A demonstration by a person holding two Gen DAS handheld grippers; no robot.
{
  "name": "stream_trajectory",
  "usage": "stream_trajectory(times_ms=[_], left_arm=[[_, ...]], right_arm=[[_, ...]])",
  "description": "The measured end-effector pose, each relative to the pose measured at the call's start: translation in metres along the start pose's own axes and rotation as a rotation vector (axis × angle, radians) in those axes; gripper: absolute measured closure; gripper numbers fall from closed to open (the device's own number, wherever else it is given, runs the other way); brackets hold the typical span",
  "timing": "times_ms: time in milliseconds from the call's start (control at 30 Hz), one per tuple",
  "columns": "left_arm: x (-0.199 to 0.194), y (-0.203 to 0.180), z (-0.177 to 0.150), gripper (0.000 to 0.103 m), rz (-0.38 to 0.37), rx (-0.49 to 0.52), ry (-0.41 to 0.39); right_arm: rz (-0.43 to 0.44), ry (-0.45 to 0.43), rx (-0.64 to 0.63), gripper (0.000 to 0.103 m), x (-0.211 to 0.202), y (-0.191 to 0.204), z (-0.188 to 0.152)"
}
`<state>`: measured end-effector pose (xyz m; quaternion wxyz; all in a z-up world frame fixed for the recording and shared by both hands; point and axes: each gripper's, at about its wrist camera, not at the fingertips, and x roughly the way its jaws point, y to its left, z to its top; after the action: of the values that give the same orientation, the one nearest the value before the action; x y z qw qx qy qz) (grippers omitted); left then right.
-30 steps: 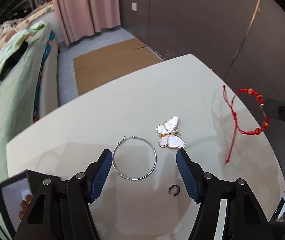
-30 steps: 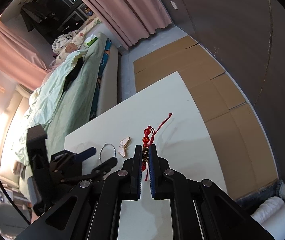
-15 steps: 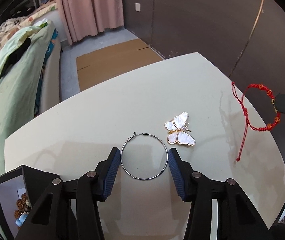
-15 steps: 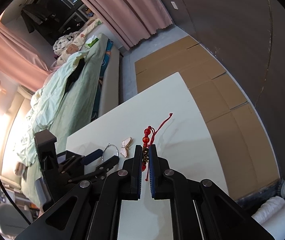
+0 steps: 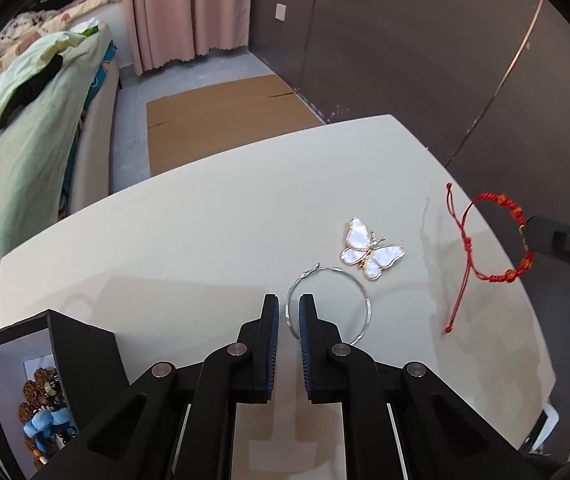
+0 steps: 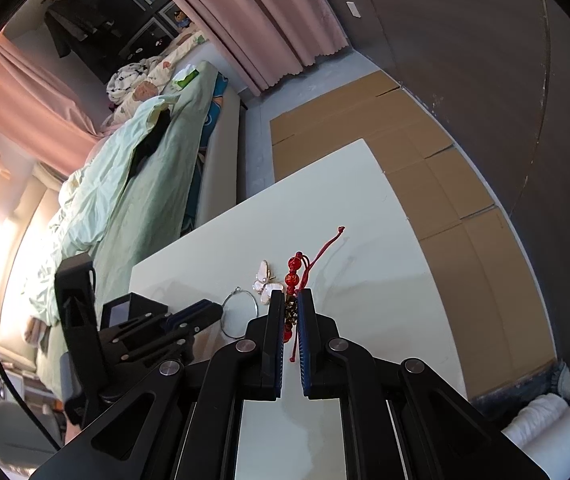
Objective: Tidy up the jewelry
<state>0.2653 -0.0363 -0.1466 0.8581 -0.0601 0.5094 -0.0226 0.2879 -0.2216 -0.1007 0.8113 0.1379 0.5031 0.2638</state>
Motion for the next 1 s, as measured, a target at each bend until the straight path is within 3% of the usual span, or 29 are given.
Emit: stream_trajectory(times_ms=[67,133,167,200,367,500,633,700,867,900,933,1000], left_arm=[[-0.001,-0.003,0.001,0.086,-0.007,0.000,-0.006],[0.001,-0.007,0.001,0.055,-0.009,0.010,-0.005],[0.002,-0.008,0.001,0.030,-0.010,0.008,-0.004],[0.003,-0.008,0.001,0.024,-0.013,0.005,-0.008],[0.010,-0.020,0.001,0.024,0.014,0.049,-0.005],[0.017,-0.034,-0.003,0.031,0.078,0.118,-0.021],[0.015,-0.036,-0.005,0.038,0.075,0.122,-0.024],[0.012,-0.036,-0.005,0.052,0.075,0.118,-0.023],[0.010,-0.030,-0.008,0.053,0.055,0.107,-0.017],[0.008,-0.029,-0.009,0.096,0.049,0.097,-0.019],[0.007,-0.026,-0.009,0.101,0.058,0.088,-0.004],[0.003,-0.021,-0.009,0.101,0.053,0.069,-0.010]], right_arm=[[-0.006,-0.003,0.004,0.095,-0.002,-0.002,0.001],[-0.009,-0.007,0.008,0.095,-0.003,-0.004,0.001],[-0.010,-0.009,0.011,0.095,-0.004,-0.004,0.001],[-0.010,-0.010,0.013,0.095,-0.005,-0.005,0.001],[-0.011,-0.014,0.013,0.095,-0.006,-0.005,0.002],[-0.014,-0.014,0.011,0.095,-0.006,-0.005,0.003],[-0.016,-0.013,0.010,0.095,-0.006,-0.005,0.003],[-0.017,-0.011,0.007,0.095,-0.006,-0.004,0.003],[-0.019,-0.010,0.000,0.095,-0.006,-0.003,0.003],[-0.018,-0.012,0.001,0.095,-0.006,-0.002,0.003],[-0.017,-0.014,0.001,0.095,-0.006,-0.001,0.003],[-0.011,-0.016,0.001,0.095,-0.007,0.000,0.002]])
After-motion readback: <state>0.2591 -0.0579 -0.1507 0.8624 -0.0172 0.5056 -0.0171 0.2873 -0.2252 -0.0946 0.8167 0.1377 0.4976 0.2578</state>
